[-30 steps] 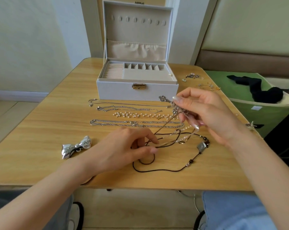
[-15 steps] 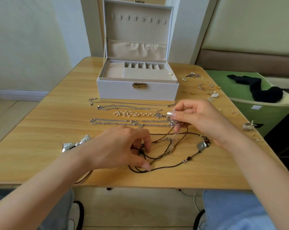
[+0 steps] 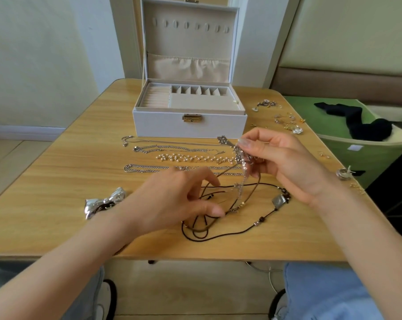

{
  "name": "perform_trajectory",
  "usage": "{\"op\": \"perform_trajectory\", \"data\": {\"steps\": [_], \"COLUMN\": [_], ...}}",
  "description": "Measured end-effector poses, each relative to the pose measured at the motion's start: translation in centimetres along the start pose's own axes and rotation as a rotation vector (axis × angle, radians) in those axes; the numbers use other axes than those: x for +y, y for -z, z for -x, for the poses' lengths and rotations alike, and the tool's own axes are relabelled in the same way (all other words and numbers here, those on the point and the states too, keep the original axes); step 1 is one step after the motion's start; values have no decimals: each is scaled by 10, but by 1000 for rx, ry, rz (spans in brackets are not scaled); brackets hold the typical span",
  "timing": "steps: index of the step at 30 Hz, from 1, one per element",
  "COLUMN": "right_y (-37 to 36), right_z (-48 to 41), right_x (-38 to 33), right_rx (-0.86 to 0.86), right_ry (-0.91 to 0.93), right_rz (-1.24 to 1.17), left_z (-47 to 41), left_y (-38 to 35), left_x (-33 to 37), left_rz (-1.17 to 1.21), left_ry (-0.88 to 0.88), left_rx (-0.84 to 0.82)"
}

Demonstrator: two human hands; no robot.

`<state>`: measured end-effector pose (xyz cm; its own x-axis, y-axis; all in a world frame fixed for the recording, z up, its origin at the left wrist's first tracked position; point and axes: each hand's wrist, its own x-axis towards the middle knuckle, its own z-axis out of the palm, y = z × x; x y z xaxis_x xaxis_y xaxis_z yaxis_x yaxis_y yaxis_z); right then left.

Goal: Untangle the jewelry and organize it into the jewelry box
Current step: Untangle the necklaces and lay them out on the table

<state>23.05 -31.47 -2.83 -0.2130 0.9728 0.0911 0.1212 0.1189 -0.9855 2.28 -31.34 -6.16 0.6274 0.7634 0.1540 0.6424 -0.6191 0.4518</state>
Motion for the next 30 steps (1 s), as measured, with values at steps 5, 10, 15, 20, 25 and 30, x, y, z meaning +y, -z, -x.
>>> {"op": "perform_trajectory", "data": {"steps": [5,10,15,20,25,30], "right_y": [-6,-10,-4,3,-2,-5], "right_z": [-3,-5,-3,-2,-2,-3], "right_x": [2,-1,-4,-5,-4,-3], "right_rx": [-75,-126,-67,0,-83,-113], "right_ry": [-3,-1,28,32,16,-4], "right_rz": [-94,-211,-146,-125,-118,-97], "left_z": [-10,-18,-19,-11,-6,-5], "left_y": [-14,-24,-20,-11,-4,1], "left_x": [11,17,13,14,22,23], "left_rz": [61,131,155,386,974,1133], "left_ry": [-32,-11,29,37,156,182], "left_rx": [233,232,266,176,53,18]}}
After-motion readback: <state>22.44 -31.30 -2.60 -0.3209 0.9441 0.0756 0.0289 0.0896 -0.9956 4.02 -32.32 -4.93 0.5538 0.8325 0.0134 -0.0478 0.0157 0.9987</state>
